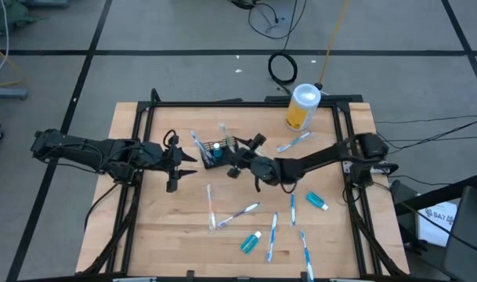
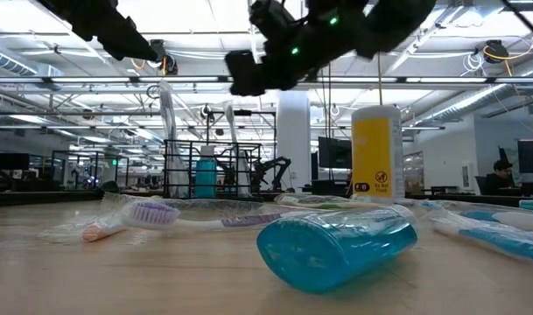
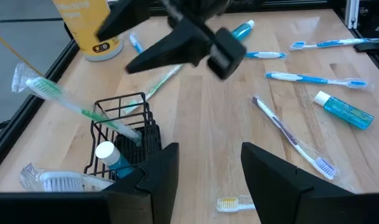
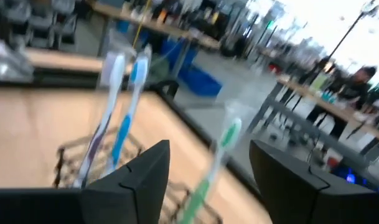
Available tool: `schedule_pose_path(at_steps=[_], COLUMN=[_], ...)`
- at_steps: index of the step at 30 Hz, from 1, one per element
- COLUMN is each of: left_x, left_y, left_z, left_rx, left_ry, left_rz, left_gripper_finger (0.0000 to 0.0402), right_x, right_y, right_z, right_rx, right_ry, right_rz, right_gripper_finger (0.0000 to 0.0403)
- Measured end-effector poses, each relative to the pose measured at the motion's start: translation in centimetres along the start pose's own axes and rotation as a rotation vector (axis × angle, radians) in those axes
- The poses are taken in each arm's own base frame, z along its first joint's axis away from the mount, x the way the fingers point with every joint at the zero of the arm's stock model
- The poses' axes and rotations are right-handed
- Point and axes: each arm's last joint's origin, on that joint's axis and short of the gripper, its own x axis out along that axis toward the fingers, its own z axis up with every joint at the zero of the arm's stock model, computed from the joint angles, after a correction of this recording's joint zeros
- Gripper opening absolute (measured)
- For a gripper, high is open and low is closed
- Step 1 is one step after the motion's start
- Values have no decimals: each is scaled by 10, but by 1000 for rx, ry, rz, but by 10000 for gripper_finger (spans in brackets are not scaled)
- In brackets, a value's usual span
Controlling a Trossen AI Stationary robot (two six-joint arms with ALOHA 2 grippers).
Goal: Pick & Place toothbrushing station
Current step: Put the green toothbrush into the black mesh organizer
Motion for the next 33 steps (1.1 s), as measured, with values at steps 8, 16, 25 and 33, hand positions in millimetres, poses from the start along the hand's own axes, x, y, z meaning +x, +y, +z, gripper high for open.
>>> schedule_pose_path(at_steps=[8, 16, 25, 33], left_x=[0, 0, 0, 0], left_y=[0, 0, 0, 0], left_z=[0, 0, 0, 0], left_rx=[-5, -8, -21, -22], left_ry=[-4, -4, -4, -4], left_rz=[0, 0, 1, 1], left_gripper_finger=[177, 177, 177, 177], right_x=[-31, -3, 32, 40], right_y=[-31, -47, -71, -85], right_z=[-4, -27, -65, -81], right_rx=[36, 92, 207, 181], right_ry=[321, 501, 704, 808], right_rz=[86, 324, 388, 411], right_gripper_finger=[213, 217, 214, 212])
